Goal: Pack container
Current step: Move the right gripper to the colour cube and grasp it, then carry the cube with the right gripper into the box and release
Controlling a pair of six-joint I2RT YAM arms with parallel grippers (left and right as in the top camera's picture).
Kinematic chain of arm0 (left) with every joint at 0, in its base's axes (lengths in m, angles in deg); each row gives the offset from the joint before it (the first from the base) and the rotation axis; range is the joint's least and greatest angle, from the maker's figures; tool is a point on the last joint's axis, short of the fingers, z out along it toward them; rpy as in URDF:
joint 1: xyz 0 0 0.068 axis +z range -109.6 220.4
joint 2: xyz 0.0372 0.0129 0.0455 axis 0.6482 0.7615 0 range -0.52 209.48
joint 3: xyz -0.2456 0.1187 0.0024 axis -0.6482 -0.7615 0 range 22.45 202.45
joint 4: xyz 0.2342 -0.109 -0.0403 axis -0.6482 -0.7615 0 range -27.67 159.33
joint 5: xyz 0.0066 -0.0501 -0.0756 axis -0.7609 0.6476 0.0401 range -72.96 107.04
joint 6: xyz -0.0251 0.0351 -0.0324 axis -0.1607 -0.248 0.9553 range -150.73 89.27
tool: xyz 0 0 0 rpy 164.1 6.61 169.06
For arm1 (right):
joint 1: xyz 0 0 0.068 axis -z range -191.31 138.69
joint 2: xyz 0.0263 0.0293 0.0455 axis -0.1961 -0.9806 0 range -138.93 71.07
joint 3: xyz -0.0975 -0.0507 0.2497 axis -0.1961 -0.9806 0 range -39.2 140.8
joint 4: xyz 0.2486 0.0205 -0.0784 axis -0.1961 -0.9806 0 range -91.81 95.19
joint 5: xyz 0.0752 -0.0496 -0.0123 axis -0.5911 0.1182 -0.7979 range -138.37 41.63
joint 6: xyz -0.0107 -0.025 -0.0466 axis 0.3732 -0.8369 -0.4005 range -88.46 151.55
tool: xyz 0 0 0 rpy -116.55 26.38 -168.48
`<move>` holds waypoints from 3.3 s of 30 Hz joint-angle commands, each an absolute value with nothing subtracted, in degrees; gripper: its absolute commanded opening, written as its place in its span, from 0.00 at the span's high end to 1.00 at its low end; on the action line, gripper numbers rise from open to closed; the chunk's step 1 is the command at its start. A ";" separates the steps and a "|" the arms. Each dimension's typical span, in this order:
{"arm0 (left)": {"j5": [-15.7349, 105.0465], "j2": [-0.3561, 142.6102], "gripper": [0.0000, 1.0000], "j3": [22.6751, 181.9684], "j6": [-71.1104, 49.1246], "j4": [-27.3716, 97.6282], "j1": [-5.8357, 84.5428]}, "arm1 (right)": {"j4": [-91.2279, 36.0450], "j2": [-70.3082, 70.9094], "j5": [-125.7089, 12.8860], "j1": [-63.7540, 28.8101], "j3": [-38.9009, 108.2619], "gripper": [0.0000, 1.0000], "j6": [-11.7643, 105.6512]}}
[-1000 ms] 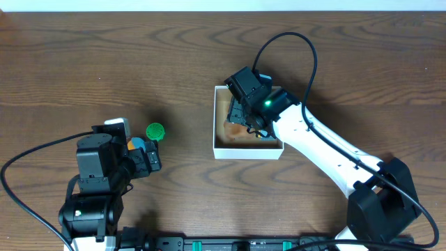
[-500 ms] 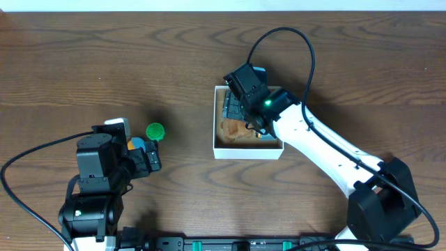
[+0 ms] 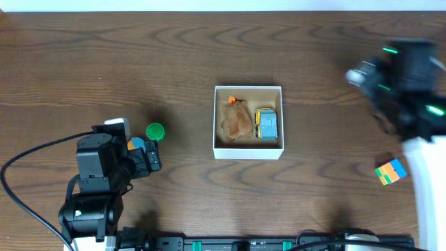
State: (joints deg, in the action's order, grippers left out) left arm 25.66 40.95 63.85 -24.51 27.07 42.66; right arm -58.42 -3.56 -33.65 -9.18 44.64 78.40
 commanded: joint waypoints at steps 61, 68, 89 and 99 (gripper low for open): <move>25.42 41.02 0.02 64.99 -23.99 26.51 43.08 | -22.71 -14.00 -41.34 22.58 -2.44 0.37 66.11; 25.40 41.02 0.02 64.99 -23.99 26.51 43.08 | -22.68 -14.00 -41.34 22.58 -2.44 0.46 66.13; 25.40 41.02 0.02 64.99 -23.99 26.53 43.08 | -31.03 -7.14 -42.48 16.11 5.64 0.96 63.21; 25.40 41.02 0.02 64.99 -23.99 26.51 43.08 | -38.31 3.70 -52.38 -10.10 18.87 0.98 48.36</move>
